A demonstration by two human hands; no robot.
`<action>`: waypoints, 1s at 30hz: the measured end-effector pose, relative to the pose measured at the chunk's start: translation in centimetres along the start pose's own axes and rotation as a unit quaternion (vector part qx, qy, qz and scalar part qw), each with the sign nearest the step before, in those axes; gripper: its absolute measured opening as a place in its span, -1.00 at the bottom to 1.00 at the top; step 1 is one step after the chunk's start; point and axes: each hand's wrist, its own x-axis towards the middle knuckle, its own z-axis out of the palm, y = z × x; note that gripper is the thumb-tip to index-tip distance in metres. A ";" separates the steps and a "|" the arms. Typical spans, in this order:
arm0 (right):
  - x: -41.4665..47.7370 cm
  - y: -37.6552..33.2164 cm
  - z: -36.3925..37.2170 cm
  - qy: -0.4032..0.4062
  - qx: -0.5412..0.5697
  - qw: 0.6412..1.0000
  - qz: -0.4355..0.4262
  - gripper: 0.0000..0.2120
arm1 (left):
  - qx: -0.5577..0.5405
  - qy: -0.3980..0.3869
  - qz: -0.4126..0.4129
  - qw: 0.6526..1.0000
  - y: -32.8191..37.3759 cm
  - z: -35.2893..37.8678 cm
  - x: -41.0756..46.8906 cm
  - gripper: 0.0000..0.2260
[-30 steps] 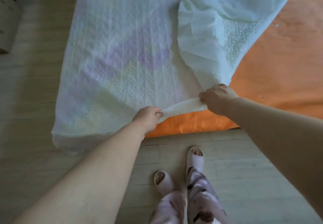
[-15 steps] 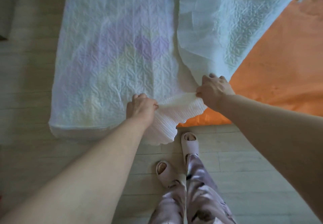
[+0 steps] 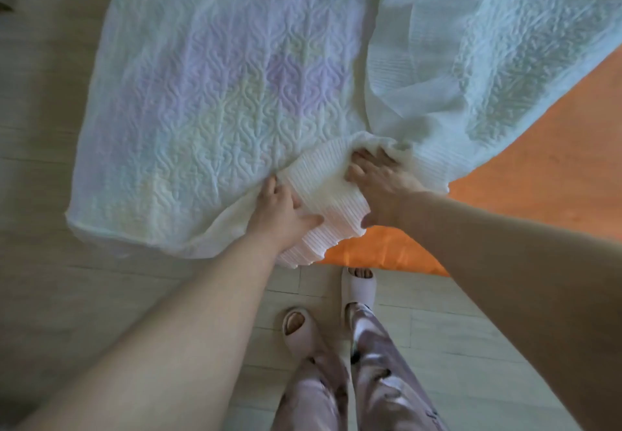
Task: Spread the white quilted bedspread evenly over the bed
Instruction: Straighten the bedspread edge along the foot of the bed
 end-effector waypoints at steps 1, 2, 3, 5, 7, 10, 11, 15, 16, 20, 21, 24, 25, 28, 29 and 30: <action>0.0 0.0 0.7 -0.001 -0.026 1.000 -0.003 -0.08 | 0.038 -0.010 0.013 0.999 -0.2 0.8 -0.1 -0.32; 0.0 0.0 1.4 0.004 -0.047 0.999 -0.001 -0.09 | 0.071 -0.013 0.021 0.997 -0.3 1.5 -0.2 -0.24; 0.2 0.0 2.1 0.014 -0.066 0.998 0.000 -0.15 | 0.097 -0.013 0.022 0.995 -0.3 2.1 -0.2 -0.17; 0.5 -0.2 3.1 0.057 -0.097 0.994 0.002 -0.30 | 0.130 -0.002 0.015 0.991 0.0 3.1 -0.2 -0.06; 1.2 -0.3 4.2 0.109 -0.096 0.989 -0.002 -0.48 | 0.150 0.016 0.000 0.989 0.4 4.1 0.0 0.02; 2.0 -0.2 4.1 0.165 -0.007 0.986 -0.008 -0.72 | 0.184 0.023 -0.025 0.982 1.0 5.1 0.5 0.16; 2.0 -0.2 3.8 0.152 0.013 0.988 -0.010 -0.74 | 0.184 0.014 -0.039 0.982 1.1 5.6 0.5 0.21; 0.8 0.2 2.5 0.093 0.090 0.992 -0.013 -0.73 | 0.144 0.054 -0.069 0.986 2.0 6.5 -0.1 0.03; -0.3 0.2 2.3 0.090 0.111 0.990 -0.005 -0.73 | 0.134 0.084 -0.061 0.986 2.2 6.3 -0.9 -0.17; -3.5 -0.1 1.8 0.083 0.115 0.989 0.031 -0.74 | 0.095 0.087 -0.017 0.991 1.7 4.1 -2.8 -0.71; -4.4 -0.3 1.7 0.072 0.121 0.989 0.039 -0.73 | 0.088 0.061 0.003 0.994 1.3 3.5 -3.6 -0.74; -7.3 -1.6 1.9 -0.009 0.140 0.989 0.048 -0.70 | 0.129 -0.056 0.069 0.988 -0.5 2.5 -5.8 -0.76; -8.2 -2.2 2.2 -0.044 0.136 0.989 0.048 -0.69 | 0.159 -0.094 0.085 0.979 -1.2 2.5 -6.5 -0.77; -11.1 -3.9 3.4 -0.117 0.109 0.986 0.033 -0.70 | 0.200 -0.165 0.107 0.960 -2.8 2.8 -8.8 -0.83; -12.0 -4.3 3.7 -0.129 0.107 0.985 0.032 -0.70 | 0.205 -0.179 0.106 0.956 -3.1 3.0 -9.5 -0.83; -12.8 -4.7 4.2 -0.136 0.116 0.983 0.035 -0.70 | 0.207 -0.187 0.105 0.955 -3.4 3.3 -10.2 -0.78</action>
